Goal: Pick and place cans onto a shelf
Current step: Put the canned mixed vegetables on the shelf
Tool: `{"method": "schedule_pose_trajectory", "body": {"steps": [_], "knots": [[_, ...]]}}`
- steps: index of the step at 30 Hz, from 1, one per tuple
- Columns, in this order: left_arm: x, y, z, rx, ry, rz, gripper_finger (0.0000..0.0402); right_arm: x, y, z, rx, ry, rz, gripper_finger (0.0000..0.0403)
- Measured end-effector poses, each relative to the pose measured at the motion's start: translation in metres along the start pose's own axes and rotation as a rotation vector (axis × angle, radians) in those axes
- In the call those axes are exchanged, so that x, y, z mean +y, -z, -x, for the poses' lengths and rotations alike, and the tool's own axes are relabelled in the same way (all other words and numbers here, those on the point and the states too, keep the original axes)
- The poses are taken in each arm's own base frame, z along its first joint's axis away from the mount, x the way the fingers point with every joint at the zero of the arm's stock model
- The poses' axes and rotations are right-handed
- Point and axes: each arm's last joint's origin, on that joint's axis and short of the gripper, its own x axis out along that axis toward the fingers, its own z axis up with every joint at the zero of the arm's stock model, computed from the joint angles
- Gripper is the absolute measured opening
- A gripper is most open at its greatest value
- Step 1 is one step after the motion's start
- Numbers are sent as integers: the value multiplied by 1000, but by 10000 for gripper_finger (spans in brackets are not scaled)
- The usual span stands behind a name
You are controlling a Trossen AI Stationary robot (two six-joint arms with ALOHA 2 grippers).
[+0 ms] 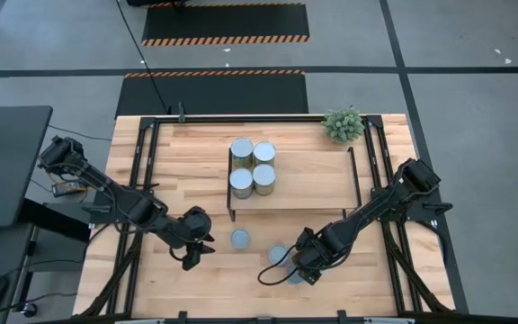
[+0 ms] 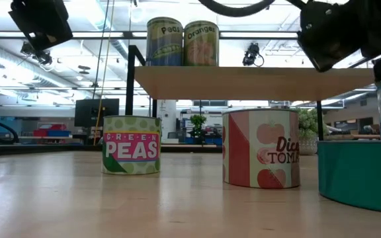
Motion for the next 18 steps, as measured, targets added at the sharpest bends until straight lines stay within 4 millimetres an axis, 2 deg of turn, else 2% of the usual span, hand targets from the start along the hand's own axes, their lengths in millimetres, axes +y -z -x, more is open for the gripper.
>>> {"method": "schedule_pose_trajectory", "body": {"steps": [4, 9, 13, 18], "knots": [[2, -2, -1, -6, -8, 8, 172, 0, -1, -1, -17, -6, 31, 317], [3, -3, -1, -8, -10, 8, 172, 5, -1, 7, -16, -11, 195, 291], [3, -3, -1, -8, -10, 8, 172, 12, 0, 26, -16, 13, 348, 291], [3, -3, -1, -8, -9, 8, 172, 18, 0, 66, -42, 93, 536, 297]]}}
